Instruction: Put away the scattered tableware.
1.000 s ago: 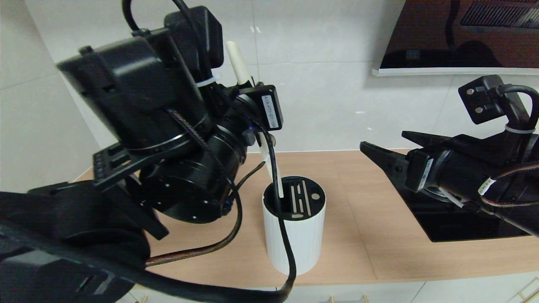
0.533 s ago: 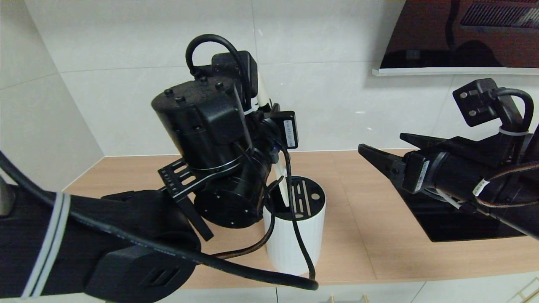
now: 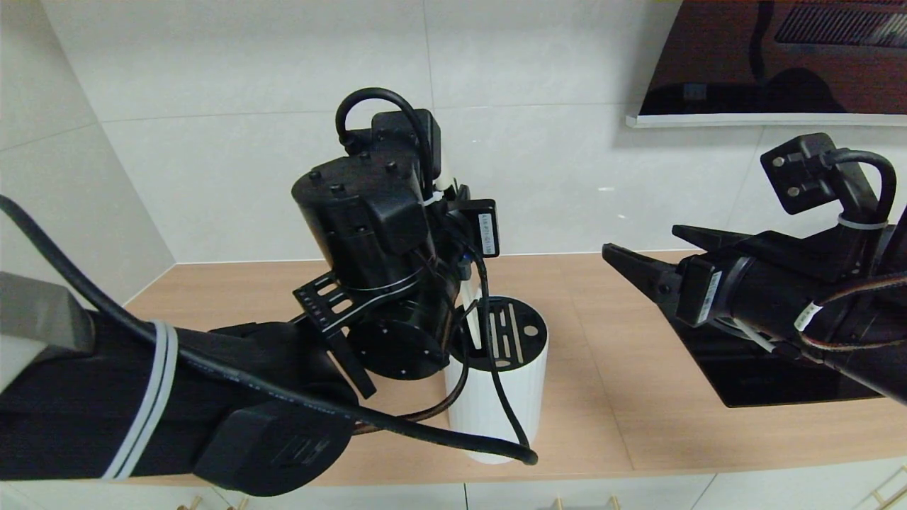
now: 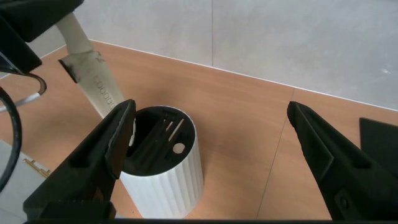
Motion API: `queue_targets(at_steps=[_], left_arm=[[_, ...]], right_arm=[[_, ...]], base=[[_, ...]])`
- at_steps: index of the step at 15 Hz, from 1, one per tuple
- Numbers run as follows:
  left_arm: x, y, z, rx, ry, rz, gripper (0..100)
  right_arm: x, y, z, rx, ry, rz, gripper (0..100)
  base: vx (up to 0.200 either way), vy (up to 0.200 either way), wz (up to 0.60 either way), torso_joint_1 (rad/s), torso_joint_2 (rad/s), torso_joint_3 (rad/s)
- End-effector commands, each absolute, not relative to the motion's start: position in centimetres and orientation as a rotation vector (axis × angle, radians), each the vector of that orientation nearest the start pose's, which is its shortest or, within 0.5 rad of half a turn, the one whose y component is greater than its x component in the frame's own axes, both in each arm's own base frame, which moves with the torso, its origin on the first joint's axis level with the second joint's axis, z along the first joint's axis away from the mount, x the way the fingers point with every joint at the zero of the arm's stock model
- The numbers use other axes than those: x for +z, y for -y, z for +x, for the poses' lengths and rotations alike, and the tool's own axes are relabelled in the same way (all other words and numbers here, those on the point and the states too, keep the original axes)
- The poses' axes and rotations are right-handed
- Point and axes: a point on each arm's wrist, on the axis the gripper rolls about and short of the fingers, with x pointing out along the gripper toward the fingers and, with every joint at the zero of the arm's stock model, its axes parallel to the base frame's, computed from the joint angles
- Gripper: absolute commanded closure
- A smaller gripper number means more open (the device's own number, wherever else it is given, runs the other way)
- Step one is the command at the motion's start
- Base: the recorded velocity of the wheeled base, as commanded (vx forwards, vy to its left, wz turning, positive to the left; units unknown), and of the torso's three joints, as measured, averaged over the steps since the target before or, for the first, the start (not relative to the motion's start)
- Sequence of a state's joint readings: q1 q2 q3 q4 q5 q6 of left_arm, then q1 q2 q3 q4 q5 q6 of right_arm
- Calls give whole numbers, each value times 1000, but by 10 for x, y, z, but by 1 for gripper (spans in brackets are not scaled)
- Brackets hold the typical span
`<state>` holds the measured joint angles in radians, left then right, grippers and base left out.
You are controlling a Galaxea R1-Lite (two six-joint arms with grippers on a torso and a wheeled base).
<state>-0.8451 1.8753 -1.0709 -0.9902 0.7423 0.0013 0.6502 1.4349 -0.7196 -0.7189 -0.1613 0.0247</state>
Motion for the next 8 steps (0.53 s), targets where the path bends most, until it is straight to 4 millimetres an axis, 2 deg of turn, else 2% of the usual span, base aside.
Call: queue_targets(at_steps=[1,5,8], left_arm=[[225,262,253,-102,122,-122,100],[225,262,252,-103,119,-122,100],[217,268,252,-110,102,-111,100]], right_arm=[[240,-144,196,489,-3,25,0],[240,-144,196,489,-3,25,0],[237,-145,196,489,-13,21,0]], base=[[0,0,0,0,0,0],[0,0,0,0,0,0],[0,0,0,0,0,0]])
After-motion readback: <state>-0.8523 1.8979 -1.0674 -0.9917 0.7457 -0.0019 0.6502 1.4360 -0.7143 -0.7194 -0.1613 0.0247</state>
